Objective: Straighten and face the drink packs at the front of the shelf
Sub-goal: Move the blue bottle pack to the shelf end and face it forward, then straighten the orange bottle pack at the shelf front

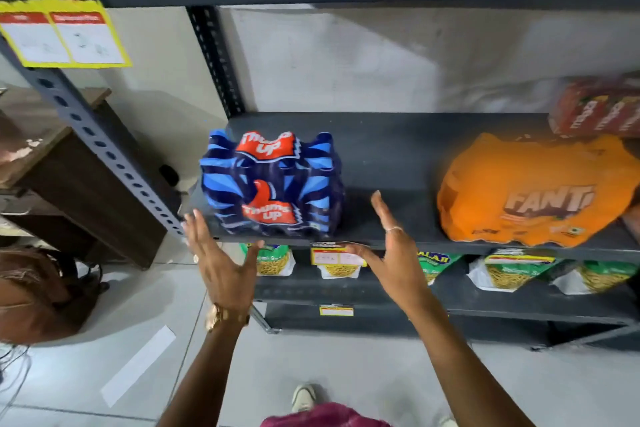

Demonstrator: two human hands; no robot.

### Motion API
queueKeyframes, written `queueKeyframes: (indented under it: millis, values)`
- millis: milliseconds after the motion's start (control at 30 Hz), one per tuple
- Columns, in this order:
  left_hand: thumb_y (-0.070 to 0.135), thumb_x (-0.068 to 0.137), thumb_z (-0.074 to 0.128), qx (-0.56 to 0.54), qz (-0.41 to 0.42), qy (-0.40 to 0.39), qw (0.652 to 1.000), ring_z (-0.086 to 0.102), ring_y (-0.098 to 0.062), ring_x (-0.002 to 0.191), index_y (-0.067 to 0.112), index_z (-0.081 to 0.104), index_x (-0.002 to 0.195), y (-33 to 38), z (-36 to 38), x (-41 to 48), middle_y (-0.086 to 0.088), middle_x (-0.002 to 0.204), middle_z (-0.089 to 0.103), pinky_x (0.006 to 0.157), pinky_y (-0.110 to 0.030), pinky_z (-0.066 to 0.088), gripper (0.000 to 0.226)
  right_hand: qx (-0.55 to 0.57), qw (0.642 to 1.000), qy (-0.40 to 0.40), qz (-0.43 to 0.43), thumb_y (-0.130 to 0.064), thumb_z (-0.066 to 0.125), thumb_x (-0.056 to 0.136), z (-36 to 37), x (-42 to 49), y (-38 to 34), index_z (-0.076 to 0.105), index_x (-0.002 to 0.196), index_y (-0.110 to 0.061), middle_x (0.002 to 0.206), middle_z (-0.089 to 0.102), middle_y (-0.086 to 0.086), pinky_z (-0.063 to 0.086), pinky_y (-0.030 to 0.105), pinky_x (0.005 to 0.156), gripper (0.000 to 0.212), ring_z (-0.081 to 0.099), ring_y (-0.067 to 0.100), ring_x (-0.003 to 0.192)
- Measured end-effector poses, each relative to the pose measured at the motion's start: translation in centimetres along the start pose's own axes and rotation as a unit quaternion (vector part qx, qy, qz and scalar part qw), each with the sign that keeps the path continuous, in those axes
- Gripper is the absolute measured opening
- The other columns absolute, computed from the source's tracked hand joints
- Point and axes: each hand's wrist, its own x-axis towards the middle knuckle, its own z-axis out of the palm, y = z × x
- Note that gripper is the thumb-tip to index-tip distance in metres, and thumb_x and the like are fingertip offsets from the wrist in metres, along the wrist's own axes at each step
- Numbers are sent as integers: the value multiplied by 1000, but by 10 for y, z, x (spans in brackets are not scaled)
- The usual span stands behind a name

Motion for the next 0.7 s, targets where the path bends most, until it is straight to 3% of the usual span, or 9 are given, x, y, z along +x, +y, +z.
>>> queueKeyframes:
  millis: [67, 133, 167, 233, 333, 400, 500, 600, 700]
  values:
    - [36, 76, 71, -15, 73, 0, 997, 15, -26, 145, 7, 25, 144, 35, 14, -35, -23, 154, 19, 116, -19, 11, 88, 47, 990, 129, -36, -32, 73, 77, -43, -22, 10, 51, 130, -19, 131, 58, -1, 35, 9, 101, 59, 52, 9, 123]
    - [37, 78, 67, -41, 149, -78, 985, 25, -26, 141, 8, 35, 139, 75, 48, -73, -23, 150, 28, 115, -20, 20, 75, 56, 956, 280, -66, -29, 74, 77, -102, -42, 39, 57, 109, -25, 109, 65, 10, 42, 10, 89, 37, 61, 21, 99]
    - [37, 80, 66, -44, 174, -130, 975, 28, -25, 140, 10, 36, 139, 93, 66, -89, -20, 150, 31, 115, -23, 23, 71, 58, 937, 336, -71, -29, 76, 76, -129, -47, 56, 53, 105, -27, 105, 62, 13, 45, 17, 87, 36, 60, 26, 93]
    - [43, 79, 66, -44, 189, -215, 957, 25, -21, 143, 15, 30, 142, 133, 104, -110, -13, 153, 30, 117, -32, 22, 78, 47, 917, 393, -51, -35, 77, 75, -178, -51, 92, 47, 111, -23, 111, 53, 11, 46, 33, 89, 48, 55, 28, 99]
    - [56, 71, 71, -41, 90, -279, 955, 10, -23, 145, 18, 14, 148, 179, 150, -112, -7, 157, 21, 117, -40, 16, 103, -18, 943, 331, 37, -56, 74, 68, -224, -42, 146, 36, 132, -9, 138, 40, 16, 37, 36, 105, 89, 42, 27, 127]
    - [49, 66, 79, -16, 20, -322, 946, 26, -34, 140, 14, 26, 145, 192, 170, -103, -13, 147, 39, 114, -47, 24, 101, -10, 978, 193, 82, -60, 76, 64, -241, -32, 169, 28, 142, -13, 147, 37, 13, 33, 37, 111, 103, 36, 22, 136]
    - [39, 67, 81, 9, 55, -335, 941, 52, -38, 111, 11, 51, 122, 191, 184, -103, -10, 110, 62, 96, -43, 43, 69, -19, 995, 17, 96, -53, 77, 63, -251, -23, 187, 45, 122, -17, 119, 59, 6, 40, 27, 82, 76, 55, 26, 116]
    - [41, 71, 74, 4, 81, -310, 947, 56, -38, 103, 9, 55, 116, 183, 186, -107, 2, 96, 57, 89, -44, 44, 58, -35, 995, 23, 87, -26, 82, 70, -245, -23, 196, 50, 116, -7, 105, 63, 4, 38, 23, 72, 59, 61, 27, 104]
    - [47, 73, 66, 28, 60, -304, 950, 54, -40, 116, 9, 54, 123, 178, 188, -106, -11, 108, 65, 83, -46, 50, 64, -73, 993, 38, 80, -25, 80, 72, -241, -22, 200, 50, 116, -4, 108, 68, 12, 46, 32, 78, 58, 64, 30, 102]
